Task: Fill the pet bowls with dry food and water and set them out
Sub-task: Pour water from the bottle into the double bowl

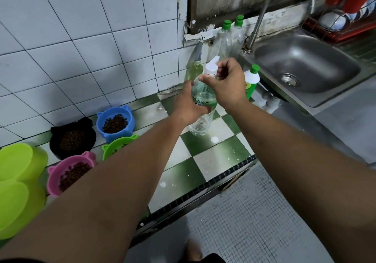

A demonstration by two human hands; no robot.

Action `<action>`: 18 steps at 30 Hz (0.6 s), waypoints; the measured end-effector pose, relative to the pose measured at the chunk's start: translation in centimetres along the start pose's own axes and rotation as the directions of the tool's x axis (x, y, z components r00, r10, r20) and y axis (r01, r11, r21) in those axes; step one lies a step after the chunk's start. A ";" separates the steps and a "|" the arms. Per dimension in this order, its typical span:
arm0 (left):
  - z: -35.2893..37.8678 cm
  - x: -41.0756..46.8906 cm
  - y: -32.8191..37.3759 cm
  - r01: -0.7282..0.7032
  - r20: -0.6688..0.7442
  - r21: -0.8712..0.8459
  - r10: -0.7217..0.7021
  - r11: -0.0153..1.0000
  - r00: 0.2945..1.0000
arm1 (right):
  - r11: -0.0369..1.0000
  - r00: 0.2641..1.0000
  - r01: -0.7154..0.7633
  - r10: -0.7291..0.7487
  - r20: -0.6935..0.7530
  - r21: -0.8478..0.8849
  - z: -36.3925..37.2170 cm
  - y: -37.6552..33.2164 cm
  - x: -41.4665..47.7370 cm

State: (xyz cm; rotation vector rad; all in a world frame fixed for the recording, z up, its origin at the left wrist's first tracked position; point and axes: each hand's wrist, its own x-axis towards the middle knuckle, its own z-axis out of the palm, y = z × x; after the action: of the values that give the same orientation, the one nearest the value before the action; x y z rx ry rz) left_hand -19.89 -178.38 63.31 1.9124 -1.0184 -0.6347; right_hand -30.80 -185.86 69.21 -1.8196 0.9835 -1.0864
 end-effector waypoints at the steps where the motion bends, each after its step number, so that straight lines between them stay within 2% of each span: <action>1: -0.1 0.0 0.0 0.001 0.001 0.004 -0.001 1.000 1.000 | 1.000 0.999 0.023 -0.023 0.035 0.004 0.0 0.0 -0.1; 3: -0.1 0.2 -0.2 -0.002 0.003 0.004 0.002 1.000 1.000 | 0.998 0.994 0.065 -0.063 0.084 -0.018 -0.1 0.0 -0.4; 6: 0.1 0.1 -0.3 0.002 -0.002 0.007 -0.002 1.000 1.000 | 0.995 0.994 0.091 -0.089 0.067 -0.030 -0.2 0.4 -0.6; 9: 0.2 -0.1 -0.2 -0.004 -0.014 0.016 0.005 1.000 1.000 | 0.992 0.995 0.096 -0.098 -0.028 -0.079 0.2 0.2 -0.6; 13: 0.1 -0.1 -0.2 -0.001 0.012 0.025 0.001 1.000 1.000 | 0.992 0.971 0.051 -0.076 -0.225 -0.115 1.9 -0.7 -0.9; 18: 0.0 -0.3 -0.2 -0.001 0.014 0.023 0.000 1.000 1.000 | 0.991 0.957 0.011 -0.049 -0.284 -0.132 2.8 -1.0 -0.9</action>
State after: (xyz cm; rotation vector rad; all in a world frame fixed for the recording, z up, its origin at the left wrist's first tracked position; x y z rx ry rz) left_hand -19.95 -178.07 63.16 1.9301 -1.0393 -0.6393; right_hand -28.33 -183.99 68.89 -1.8162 1.2241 -1.3613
